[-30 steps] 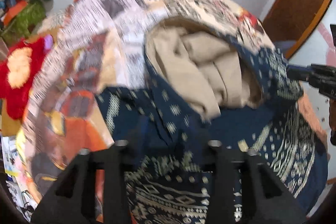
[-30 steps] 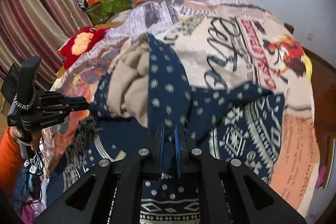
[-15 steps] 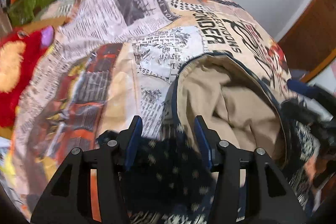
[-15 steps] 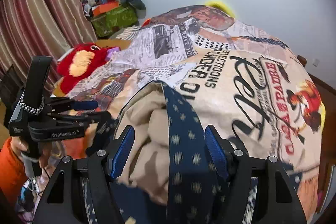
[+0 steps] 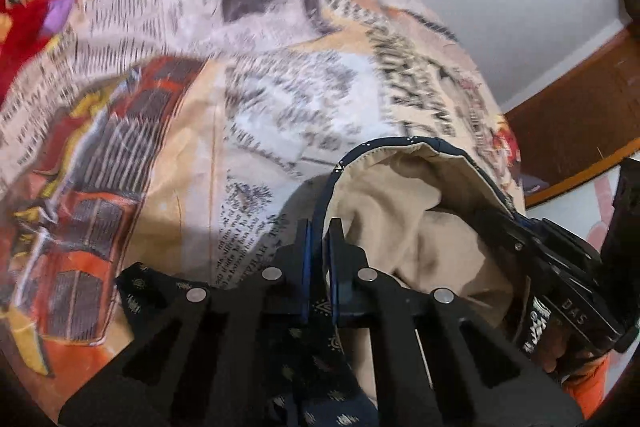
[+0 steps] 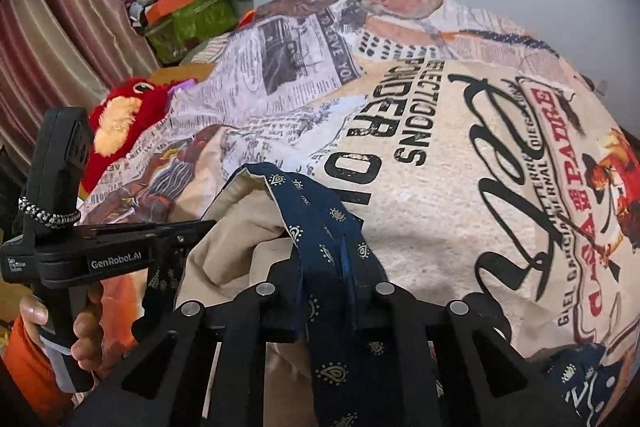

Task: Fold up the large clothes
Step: 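Fold the hood over the jacket body with the right gripper while the left gripper holds the hood rim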

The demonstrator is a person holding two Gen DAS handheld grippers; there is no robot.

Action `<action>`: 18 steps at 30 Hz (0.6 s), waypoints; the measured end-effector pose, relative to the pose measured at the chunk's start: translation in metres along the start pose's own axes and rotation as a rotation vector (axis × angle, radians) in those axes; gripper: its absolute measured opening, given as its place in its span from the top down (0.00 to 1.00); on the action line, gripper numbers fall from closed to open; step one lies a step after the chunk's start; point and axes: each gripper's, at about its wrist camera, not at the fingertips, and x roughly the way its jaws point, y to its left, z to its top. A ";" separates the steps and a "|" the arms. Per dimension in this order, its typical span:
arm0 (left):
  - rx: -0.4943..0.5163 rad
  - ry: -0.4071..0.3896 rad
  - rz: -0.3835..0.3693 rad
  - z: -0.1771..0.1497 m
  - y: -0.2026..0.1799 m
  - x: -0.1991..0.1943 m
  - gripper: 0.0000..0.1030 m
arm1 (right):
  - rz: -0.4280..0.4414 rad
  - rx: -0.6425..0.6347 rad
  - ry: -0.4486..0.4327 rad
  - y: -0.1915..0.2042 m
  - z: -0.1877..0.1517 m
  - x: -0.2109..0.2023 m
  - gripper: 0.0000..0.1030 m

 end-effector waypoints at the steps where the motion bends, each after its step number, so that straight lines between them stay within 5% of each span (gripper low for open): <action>1: 0.031 -0.018 -0.002 -0.002 -0.008 -0.012 0.94 | 0.003 -0.001 -0.014 0.000 -0.002 -0.008 0.91; 8: 0.264 -0.109 0.017 -0.042 -0.070 -0.088 0.94 | 0.068 -0.010 -0.101 0.005 -0.030 -0.082 0.93; 18: 0.406 -0.091 0.033 -0.141 -0.105 -0.137 0.94 | 0.106 -0.059 -0.144 0.024 -0.119 -0.184 0.93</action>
